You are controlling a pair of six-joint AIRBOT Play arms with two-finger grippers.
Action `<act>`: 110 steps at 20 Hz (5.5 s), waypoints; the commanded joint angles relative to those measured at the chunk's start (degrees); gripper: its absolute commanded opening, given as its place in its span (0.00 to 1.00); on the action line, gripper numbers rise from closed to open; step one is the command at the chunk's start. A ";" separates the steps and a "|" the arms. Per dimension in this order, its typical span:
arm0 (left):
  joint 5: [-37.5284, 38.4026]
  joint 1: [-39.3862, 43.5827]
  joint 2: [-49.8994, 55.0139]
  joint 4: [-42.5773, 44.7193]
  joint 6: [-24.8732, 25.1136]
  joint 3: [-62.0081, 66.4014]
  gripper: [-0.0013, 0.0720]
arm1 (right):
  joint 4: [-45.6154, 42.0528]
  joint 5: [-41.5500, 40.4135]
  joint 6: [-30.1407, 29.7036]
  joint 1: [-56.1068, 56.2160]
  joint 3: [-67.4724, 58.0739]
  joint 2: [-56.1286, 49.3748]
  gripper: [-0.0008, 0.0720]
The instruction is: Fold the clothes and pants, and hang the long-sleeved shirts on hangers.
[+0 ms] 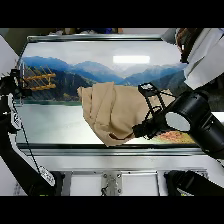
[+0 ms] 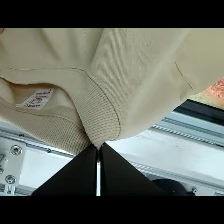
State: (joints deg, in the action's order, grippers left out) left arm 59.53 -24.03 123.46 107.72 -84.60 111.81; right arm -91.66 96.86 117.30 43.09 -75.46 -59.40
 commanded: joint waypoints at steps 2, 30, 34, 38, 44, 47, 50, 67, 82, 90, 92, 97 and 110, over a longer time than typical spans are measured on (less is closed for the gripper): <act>1.20 0.35 -3.67 0.24 -2.29 0.09 0.04 | 0.00 0.02 0.00 0.04 0.00 -0.02 0.05; 43.63 19.69 -44.28 -51.87 36.81 0.07 0.05 | 0.00 0.00 0.00 0.04 0.00 -0.02 0.05; 44.22 18.71 -45.22 -51.84 41.70 0.07 0.05 | 0.00 0.02 -0.02 0.04 0.00 -0.02 0.05; 45.35 16.26 -47.82 -52.39 48.87 -6.12 0.05 | 0.00 0.02 0.00 0.04 0.00 -0.02 0.05; 41.79 10.82 -55.82 -52.48 59.28 -24.57 0.05 | 0.00 0.02 0.00 0.04 0.00 -0.02 0.05; 40.54 10.47 -58.38 -52.46 65.53 -31.63 0.05 | -0.02 0.00 -0.02 0.04 0.02 -0.04 0.05; 38.95 10.47 -60.48 -52.48 71.49 -37.51 0.05 | 0.04 0.00 -0.02 0.04 0.00 -0.02 0.05; 35.41 18.71 -61.96 -54.03 87.17 -53.79 0.04 | 0.72 4.94 -1.14 -13.84 -9.40 0.96 0.05; 30.36 25.20 -56.50 -53.92 87.41 -54.10 0.04 | 2.01 5.62 -1.11 -13.81 -9.40 1.66 0.05; 28.11 30.16 -56.48 -53.77 87.38 -54.07 0.04 | 3.89 5.62 -1.14 -13.73 -9.40 1.66 0.05; 27.30 30.34 -56.48 -53.72 86.79 -54.10 0.04 | 3.91 5.62 -1.11 -13.73 -9.40 1.66 0.05; 24.24 30.23 -56.48 -53.75 85.53 -54.10 0.05 | 3.91 5.62 -1.11 -13.73 -9.40 2.67 0.05; 23.54 30.36 -50.77 -59.91 86.82 -54.10 0.04 | 10.95 -5.86 -1.14 -13.70 -9.73 3.30 0.05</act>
State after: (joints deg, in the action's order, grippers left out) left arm 83.07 6.28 70.61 50.59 1.08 57.71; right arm -83.09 95.09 116.16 29.32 -85.12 -56.10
